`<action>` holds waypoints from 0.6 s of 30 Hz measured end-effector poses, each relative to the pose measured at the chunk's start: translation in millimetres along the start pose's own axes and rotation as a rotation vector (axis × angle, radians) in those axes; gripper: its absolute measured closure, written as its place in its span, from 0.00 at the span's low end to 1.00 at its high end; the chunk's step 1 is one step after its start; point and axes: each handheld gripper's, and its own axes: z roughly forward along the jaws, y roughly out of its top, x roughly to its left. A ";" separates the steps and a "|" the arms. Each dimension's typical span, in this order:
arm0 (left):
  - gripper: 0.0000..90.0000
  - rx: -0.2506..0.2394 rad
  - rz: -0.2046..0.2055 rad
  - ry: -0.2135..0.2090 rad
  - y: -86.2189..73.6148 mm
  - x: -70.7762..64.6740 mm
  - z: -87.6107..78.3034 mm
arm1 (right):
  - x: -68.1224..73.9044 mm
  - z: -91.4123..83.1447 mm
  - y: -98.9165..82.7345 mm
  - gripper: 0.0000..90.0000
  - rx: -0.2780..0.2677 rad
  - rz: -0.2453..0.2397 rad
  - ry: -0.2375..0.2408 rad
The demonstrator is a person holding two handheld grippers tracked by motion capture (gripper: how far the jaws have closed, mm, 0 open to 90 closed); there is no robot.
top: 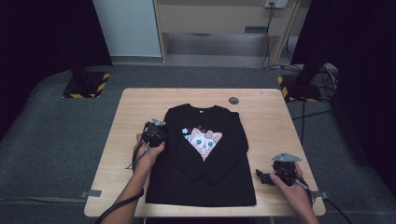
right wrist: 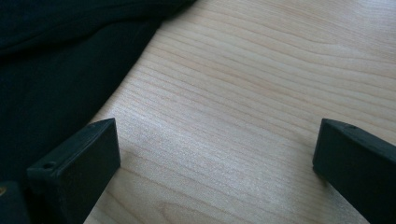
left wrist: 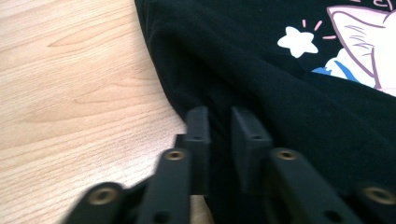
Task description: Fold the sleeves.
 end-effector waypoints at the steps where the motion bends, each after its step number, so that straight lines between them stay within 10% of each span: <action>1: 0.95 -0.001 0.000 -0.001 -0.3 1.2 -0.8 | 0.0 0.0 0.0 0.01 0.000 0.000 0.000; 12: 0.97 0.002 -0.050 0.045 -12.4 27.6 -11.6 | -0.1 0.0 -0.1 0.01 -0.001 -0.002 0.000; 18: 0.83 -0.012 -0.098 0.046 -21.0 44.0 -10.6 | -0.1 0.0 -0.2 0.01 -0.001 -0.003 0.000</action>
